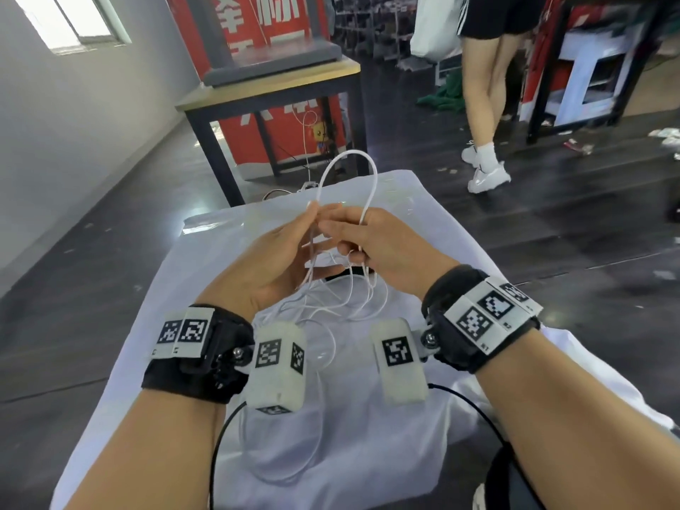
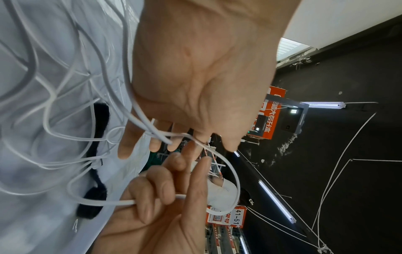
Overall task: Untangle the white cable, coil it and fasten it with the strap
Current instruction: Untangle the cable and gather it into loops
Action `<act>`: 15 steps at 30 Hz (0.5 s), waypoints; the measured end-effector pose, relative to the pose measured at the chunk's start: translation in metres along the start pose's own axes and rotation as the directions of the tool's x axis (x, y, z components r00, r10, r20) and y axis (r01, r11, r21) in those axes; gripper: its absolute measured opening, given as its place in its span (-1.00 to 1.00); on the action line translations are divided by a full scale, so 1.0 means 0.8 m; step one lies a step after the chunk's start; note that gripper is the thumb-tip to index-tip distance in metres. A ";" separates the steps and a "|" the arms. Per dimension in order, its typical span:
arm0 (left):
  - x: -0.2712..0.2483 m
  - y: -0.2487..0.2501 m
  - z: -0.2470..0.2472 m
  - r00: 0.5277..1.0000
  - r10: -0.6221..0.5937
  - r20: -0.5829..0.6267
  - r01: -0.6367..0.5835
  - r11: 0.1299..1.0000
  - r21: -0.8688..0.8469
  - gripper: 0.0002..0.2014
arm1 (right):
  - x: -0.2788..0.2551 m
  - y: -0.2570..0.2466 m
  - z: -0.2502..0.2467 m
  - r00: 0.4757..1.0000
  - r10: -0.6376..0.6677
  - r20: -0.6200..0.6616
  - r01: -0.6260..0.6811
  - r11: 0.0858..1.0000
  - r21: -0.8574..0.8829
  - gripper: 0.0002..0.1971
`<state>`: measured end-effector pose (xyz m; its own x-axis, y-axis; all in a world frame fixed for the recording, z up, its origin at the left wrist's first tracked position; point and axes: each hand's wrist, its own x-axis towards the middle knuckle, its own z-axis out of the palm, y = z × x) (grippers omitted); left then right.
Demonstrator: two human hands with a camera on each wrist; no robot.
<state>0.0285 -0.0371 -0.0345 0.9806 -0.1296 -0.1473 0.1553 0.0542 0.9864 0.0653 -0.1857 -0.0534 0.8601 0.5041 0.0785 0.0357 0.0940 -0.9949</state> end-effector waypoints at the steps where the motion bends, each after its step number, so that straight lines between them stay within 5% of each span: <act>1: 0.000 -0.001 0.000 1.000 -0.008 0.008 0.008 1.000 -0.020 -0.52 | -0.001 0.000 0.000 1.000 0.015 -0.002 -0.015 1.000 -0.003 -0.80; 5: 0.000 -0.001 0.002 0.995 -0.036 0.093 0.039 0.999 -0.033 -0.38 | -0.003 0.003 0.005 0.997 0.064 -0.041 -0.062 0.998 0.033 -0.87; 10: -0.003 -0.002 0.005 0.992 -0.033 0.121 0.028 0.999 0.044 -0.50 | -0.001 0.007 0.006 0.997 0.052 -0.049 -0.051 0.998 0.022 -0.91; 13: -0.007 0.004 0.000 0.998 0.047 0.051 -0.060 0.956 0.288 -0.62 | 0.002 0.003 0.002 0.978 0.044 -0.204 -0.029 0.997 0.077 -0.86; 15: -0.008 0.007 -0.010 0.995 0.098 0.035 -0.101 0.833 0.543 -0.59 | 0.006 0.001 -0.005 0.944 0.061 -0.325 -0.010 0.988 0.157 -0.82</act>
<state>0.0244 -0.0277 -0.0289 0.9863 -0.1584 -0.0471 -0.0352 -0.4795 0.8768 0.0718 -0.1864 -0.0541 0.9793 0.2024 -0.0069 -0.0528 0.2223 -0.9735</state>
